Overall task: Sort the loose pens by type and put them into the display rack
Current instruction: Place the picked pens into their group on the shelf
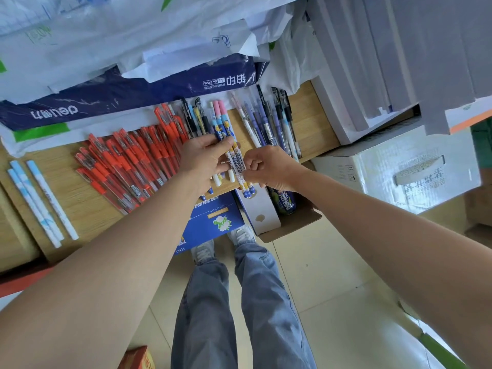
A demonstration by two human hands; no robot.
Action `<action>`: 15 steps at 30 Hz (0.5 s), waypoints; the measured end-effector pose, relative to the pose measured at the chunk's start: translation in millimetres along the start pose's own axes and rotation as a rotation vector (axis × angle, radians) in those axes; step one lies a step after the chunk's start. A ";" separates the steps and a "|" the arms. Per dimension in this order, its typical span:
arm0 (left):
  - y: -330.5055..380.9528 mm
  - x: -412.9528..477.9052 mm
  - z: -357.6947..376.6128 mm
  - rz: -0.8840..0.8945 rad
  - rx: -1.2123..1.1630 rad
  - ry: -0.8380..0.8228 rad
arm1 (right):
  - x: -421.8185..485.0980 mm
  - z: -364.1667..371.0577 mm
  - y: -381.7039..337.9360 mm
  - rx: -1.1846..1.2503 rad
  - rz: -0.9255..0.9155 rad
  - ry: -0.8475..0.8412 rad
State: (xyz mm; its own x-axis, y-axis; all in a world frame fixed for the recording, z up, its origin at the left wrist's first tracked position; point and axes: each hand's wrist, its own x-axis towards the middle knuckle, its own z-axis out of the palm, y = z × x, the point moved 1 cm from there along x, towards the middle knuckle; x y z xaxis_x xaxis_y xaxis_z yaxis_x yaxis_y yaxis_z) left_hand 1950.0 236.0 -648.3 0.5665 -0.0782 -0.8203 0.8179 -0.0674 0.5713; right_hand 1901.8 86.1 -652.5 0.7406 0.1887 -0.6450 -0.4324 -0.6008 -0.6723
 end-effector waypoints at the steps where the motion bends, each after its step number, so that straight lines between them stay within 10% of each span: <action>1: 0.3 -0.3 0.1 -0.001 0.006 -0.004 | 0.1 -1.2 -0.9 0.015 0.014 -0.031; 8: 2.1 -4.4 15.3 0.078 0.015 0.030 | 2.3 0.6 4.7 0.090 0.098 -0.045; 15: -2.8 1.5 38.8 0.311 0.508 -0.141 | -16.9 -26.3 26.9 0.215 0.138 0.066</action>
State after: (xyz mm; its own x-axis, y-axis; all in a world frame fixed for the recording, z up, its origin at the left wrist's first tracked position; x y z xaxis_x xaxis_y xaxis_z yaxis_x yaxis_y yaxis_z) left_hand 1944.7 197.6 -650.1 0.7239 -0.2991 -0.6216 0.4467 -0.4834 0.7528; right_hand 1891.2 46.3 -650.2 0.6958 0.0609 -0.7157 -0.6258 -0.4375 -0.6457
